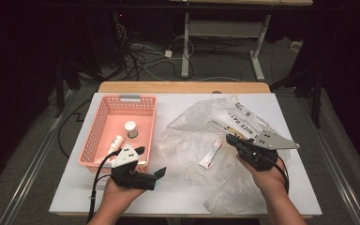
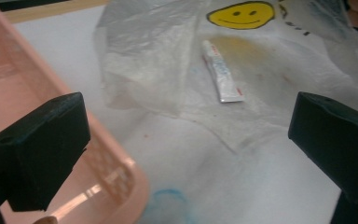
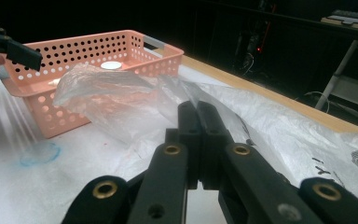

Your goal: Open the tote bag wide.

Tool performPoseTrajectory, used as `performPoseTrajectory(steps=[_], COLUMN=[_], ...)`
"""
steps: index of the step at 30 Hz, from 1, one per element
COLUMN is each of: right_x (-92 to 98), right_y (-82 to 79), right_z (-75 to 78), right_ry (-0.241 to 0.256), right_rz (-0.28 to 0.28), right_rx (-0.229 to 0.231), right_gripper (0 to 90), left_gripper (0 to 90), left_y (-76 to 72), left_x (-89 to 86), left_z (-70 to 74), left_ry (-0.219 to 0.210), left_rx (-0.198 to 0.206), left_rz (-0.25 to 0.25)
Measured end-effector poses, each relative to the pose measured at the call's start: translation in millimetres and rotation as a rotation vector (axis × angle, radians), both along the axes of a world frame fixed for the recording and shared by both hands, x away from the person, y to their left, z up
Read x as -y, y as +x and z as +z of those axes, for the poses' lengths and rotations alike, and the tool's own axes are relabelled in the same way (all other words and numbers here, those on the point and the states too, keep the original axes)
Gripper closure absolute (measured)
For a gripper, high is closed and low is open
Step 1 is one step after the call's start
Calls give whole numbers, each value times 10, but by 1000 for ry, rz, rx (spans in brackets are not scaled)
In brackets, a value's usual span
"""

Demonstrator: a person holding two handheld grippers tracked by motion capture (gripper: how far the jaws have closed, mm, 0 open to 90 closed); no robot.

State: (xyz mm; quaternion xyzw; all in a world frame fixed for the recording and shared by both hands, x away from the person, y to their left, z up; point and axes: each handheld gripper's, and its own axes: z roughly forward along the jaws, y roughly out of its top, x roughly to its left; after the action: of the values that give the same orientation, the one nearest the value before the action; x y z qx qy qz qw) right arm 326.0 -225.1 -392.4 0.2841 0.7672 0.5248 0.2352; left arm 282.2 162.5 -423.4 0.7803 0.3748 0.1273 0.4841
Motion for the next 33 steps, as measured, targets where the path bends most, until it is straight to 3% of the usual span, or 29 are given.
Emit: performPoseTrajectory(steps=[6,12,18,21,27,32,33], right_x=[3,3,9,10,26,49,50], right_y=[2,1,6,8,20,21,23], right_z=[-9,-13,-17,-19,-19,-26,-21], right_ry=[0,-2,-5,-4,12,3,-5], right_rz=[1,1,1,1,-8,-15,-13], right_rx=[-5,-5,-4,-4,-13,-11,-4], right_gripper=[900,900,900,900,900,900,900], left_gripper=[0,0,0,0,0,0,0], left_y=[76,121,168,187,196,272,296], left_x=[-249,-488,-710,-796,-814,-759,-740], left_z=[21,34,-4,-30,-13,101,136], left_ry=[-33,-23,16,8,-16,-59,-46], left_rx=[-16,-12,-17,-28,-29,-11,-7], left_rz=[53,119,192,218,218,206,202])
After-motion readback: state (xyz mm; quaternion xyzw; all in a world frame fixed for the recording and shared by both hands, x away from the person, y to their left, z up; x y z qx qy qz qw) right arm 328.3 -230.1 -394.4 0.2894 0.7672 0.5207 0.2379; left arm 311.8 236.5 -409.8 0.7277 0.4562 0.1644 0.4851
